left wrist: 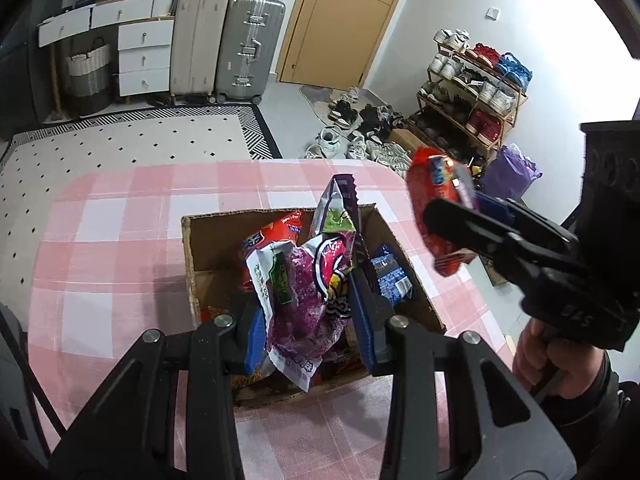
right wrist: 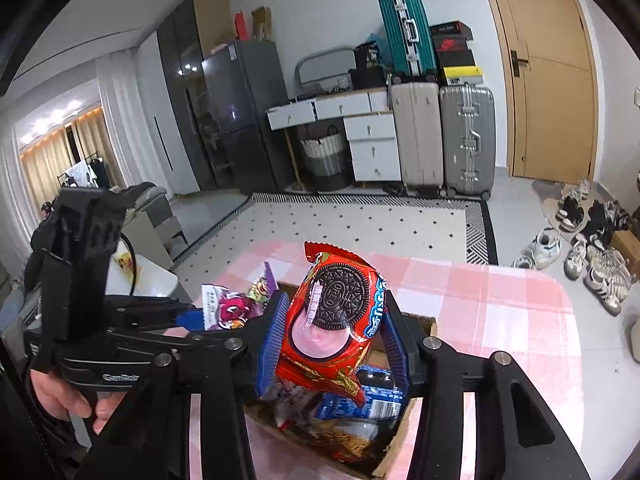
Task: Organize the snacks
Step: 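Carry the purple candy bag and red Oreo pack over the box and lower them, then open both grippers to release the packs into the box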
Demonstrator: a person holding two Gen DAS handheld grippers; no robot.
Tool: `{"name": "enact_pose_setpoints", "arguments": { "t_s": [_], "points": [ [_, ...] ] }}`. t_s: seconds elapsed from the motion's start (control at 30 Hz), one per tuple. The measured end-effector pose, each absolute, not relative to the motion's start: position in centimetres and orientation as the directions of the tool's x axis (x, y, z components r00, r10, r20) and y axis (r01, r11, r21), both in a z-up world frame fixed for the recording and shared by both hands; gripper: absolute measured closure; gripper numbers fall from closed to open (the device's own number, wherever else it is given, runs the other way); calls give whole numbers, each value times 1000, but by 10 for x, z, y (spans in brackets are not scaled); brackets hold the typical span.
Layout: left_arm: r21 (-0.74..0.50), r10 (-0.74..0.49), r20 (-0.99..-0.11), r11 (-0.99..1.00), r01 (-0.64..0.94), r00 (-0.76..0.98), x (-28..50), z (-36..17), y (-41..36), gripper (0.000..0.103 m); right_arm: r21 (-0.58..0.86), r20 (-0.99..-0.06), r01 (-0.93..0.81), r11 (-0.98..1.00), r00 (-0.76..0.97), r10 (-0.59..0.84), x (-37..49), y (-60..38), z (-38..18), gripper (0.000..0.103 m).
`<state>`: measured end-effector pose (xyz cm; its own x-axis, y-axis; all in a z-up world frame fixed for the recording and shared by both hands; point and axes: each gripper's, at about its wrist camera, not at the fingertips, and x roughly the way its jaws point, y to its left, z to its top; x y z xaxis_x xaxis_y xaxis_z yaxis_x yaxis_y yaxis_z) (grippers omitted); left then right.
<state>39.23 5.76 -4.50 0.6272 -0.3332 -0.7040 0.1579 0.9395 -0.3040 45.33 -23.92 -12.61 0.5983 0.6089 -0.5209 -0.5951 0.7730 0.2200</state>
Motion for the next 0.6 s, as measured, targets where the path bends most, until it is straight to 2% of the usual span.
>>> {"name": "enact_pose_setpoints", "arguments": {
  "t_s": [0.33,0.4,0.47,0.5,0.57,0.6],
  "points": [
    [-323,-359,-734,931,168,576,416,-82,64,70,244,-555,-599,762,558,617,485,-226,-162,57],
    [-328,-365,-739,929,171,566,424,-89,67,64,245,-560,-601,761,553,617,484,-224,-169,57],
    [-329,-359,-743,931,160,565,427,-93,68,40,249,-564,-607,755,542,622,483,-222,-175,52],
    [-316,-342,-747,937,148,570,429,-94,69,18,241,-570,-607,757,543,617,484,-220,-178,50],
    [-303,-321,-738,944,134,593,427,-92,73,16,226,-571,-598,769,558,602,481,-221,-181,35],
    [-318,-336,-729,938,140,596,427,-91,77,16,232,-564,-592,772,565,602,482,-224,-181,32]
  ]
}}
